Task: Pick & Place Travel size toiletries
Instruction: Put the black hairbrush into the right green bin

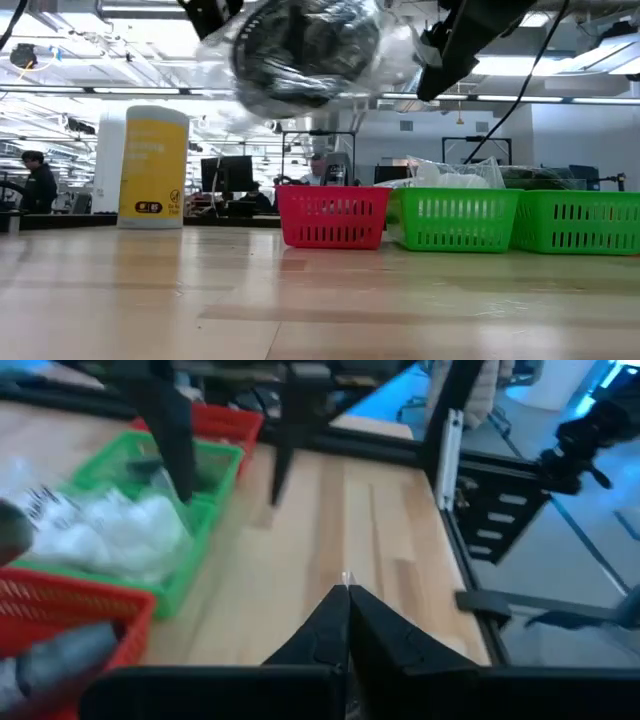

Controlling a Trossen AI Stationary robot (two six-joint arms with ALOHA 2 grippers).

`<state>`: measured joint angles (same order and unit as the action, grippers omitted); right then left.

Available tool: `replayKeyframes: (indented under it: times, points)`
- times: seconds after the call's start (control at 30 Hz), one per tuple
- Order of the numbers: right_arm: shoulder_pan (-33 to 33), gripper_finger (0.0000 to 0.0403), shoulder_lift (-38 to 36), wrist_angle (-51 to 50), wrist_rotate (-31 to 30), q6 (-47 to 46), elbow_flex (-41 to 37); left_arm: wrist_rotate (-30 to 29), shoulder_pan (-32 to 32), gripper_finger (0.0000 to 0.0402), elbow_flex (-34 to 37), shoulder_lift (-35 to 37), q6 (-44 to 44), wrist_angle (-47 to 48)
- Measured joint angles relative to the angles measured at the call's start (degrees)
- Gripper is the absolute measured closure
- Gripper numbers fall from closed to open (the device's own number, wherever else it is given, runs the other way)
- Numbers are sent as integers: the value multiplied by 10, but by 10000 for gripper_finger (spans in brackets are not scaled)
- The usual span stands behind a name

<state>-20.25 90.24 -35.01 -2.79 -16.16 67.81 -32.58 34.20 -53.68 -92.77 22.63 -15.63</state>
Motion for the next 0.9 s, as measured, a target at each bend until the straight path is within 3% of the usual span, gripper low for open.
replayKeyframes:
  times: [0.9]
  points:
    - [-3, 154, 0, 122, 0, 2, 0, -18, -81, 401, -14, 0, -42, -49]
